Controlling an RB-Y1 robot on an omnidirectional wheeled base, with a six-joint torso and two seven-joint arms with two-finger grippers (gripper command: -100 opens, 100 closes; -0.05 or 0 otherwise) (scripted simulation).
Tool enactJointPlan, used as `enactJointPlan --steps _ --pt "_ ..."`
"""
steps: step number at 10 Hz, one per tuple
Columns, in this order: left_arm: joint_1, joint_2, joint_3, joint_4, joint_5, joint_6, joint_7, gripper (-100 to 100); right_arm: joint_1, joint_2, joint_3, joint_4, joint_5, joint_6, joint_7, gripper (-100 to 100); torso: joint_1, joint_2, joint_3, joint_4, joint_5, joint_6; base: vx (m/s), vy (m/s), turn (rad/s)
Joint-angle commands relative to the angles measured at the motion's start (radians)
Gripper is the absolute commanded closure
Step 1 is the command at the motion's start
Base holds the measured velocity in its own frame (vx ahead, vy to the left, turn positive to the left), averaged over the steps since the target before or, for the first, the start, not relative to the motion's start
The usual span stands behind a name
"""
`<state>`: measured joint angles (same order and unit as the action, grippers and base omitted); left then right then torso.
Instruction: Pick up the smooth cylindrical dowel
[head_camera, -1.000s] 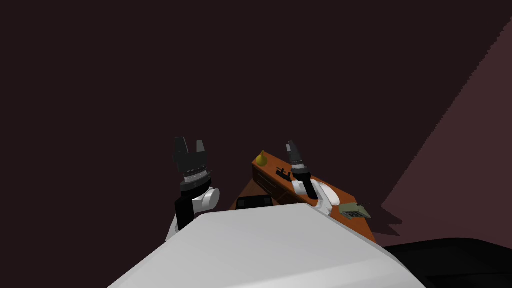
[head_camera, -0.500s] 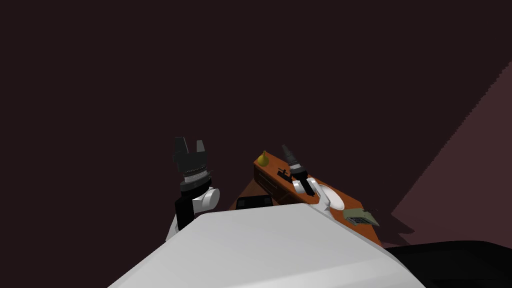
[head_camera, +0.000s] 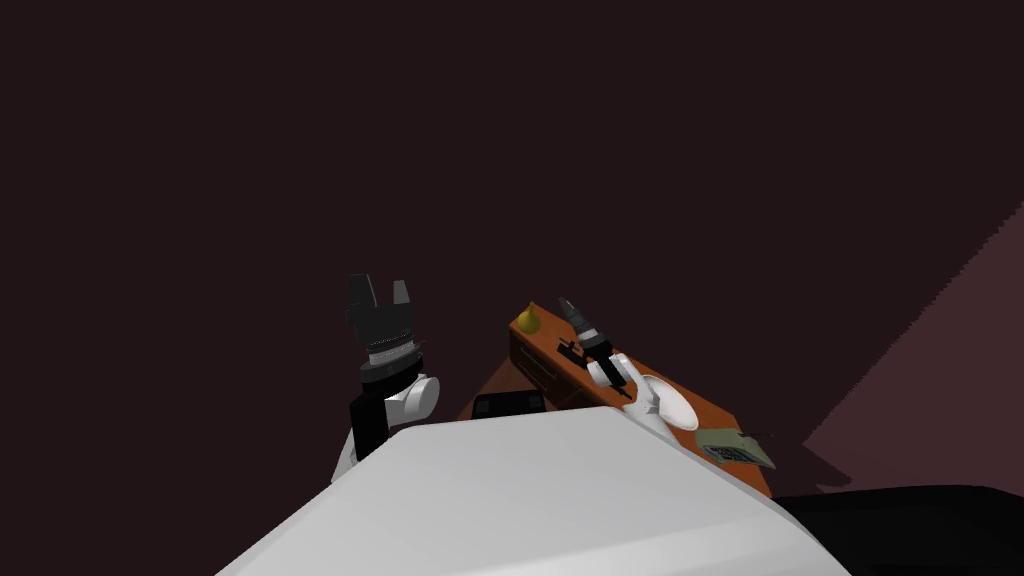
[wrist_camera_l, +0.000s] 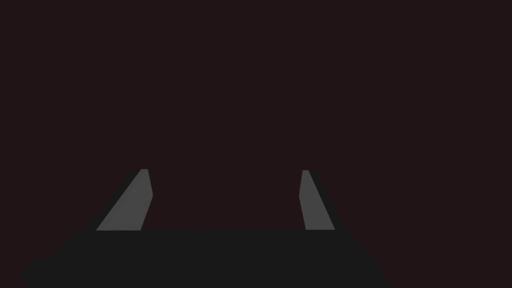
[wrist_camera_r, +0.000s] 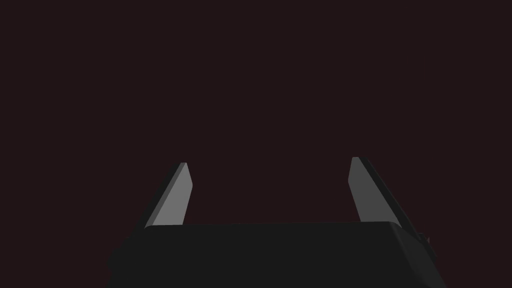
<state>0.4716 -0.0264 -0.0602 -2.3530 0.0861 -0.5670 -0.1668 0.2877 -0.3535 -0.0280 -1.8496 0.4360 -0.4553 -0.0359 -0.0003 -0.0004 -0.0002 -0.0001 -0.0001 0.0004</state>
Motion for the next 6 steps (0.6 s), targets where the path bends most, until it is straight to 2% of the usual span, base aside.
enactJointPlan --steps 1,3,4,5,6 --pt "0.0 0.0 0.0 0.0 0.0 0.0 0.0 0 -0.016 -0.03 0.005 0.05 0.045 -0.011 -0.001 -100 0.0 0.0 0.0 0.0 0.0 0.0 0.0 0.001 0.115" --pt "0.0 0.0 0.0 0.0 0.0 0.0 0.0 0 -0.016 -0.03 0.005 0.073 0.045 -0.011 -0.001 -100 0.0 0.0 0.0 0.0 0.0 0.0 0.0 -0.001 0.041" --pt "0.0 0.0 0.0 0.0 0.0 0.0 0.0 0 -0.03 -0.06 0.011 0.107 0.089 -0.015 -0.006 -100 0.0 0.0 0.0 0.0 0.0 0.0 -0.001 0.003 0.112" --pt "0.0 0.0 0.0 0.0 0.0 0.0 0.0 0 -0.03 -0.06 0.011 0.132 0.089 -0.015 -0.006 -100 0.0 0.0 0.0 0.0 0.0 0.0 -0.002 0.0 0.095" --pt "0.0 0.0 0.0 0.0 0.0 0.0 0.0 0 -0.043 -0.089 0.018 0.158 0.132 -0.02 -0.012 -100 0.0 0.0 0.0 0.0 0.0 0.0 -0.004 0.004 0.151"
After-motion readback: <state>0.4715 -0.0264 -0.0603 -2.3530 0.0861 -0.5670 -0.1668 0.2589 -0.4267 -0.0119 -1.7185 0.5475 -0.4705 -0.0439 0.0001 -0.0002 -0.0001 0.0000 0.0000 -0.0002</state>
